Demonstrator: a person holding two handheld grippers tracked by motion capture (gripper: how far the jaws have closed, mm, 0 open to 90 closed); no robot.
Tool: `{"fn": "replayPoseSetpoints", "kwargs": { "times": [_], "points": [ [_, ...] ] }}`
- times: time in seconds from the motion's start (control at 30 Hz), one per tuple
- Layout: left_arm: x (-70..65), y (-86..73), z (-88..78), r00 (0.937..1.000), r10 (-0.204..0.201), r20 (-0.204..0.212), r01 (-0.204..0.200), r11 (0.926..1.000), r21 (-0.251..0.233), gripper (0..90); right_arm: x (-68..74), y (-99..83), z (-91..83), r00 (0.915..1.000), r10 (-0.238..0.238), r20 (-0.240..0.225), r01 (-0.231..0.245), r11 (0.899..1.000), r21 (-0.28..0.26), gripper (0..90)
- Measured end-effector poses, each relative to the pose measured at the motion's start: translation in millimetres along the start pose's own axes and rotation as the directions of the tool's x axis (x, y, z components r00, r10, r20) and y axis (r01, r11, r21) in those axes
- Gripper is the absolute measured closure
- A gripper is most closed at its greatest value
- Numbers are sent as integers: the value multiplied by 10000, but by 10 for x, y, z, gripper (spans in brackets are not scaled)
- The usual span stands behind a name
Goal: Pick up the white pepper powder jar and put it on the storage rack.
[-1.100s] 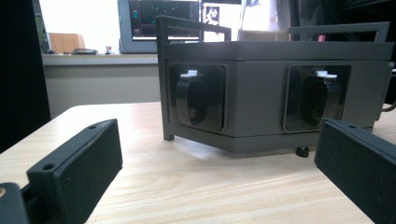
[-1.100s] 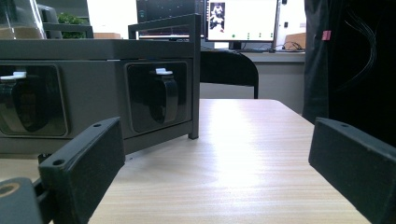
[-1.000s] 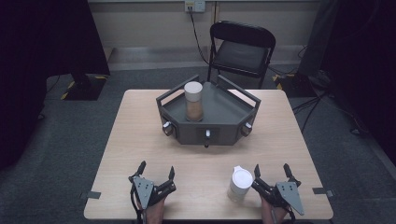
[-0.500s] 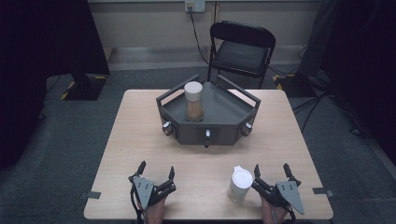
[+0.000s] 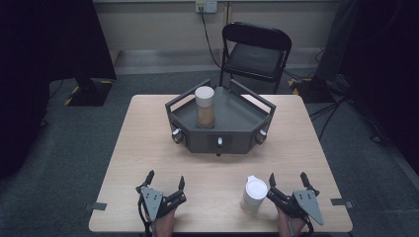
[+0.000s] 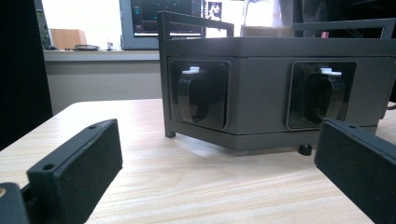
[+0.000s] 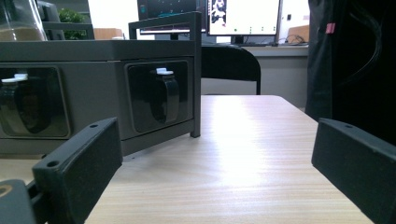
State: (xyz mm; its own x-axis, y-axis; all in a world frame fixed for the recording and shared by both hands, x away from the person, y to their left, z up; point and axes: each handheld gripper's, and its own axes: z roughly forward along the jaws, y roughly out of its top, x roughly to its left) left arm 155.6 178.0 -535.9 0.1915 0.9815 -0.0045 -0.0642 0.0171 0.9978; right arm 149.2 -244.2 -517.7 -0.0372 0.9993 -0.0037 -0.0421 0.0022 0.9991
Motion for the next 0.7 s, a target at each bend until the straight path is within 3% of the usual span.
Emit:
{"fn": "replayPoseSetpoints", "kwargs": {
  "times": [0.7],
  "points": [
    [8, 1, 1, 10000, 1, 42, -1, 10000, 3, 9, -14, 349, -158, 9981, 147, -593, -209, 9943, -1046, 11]
  ]
}}
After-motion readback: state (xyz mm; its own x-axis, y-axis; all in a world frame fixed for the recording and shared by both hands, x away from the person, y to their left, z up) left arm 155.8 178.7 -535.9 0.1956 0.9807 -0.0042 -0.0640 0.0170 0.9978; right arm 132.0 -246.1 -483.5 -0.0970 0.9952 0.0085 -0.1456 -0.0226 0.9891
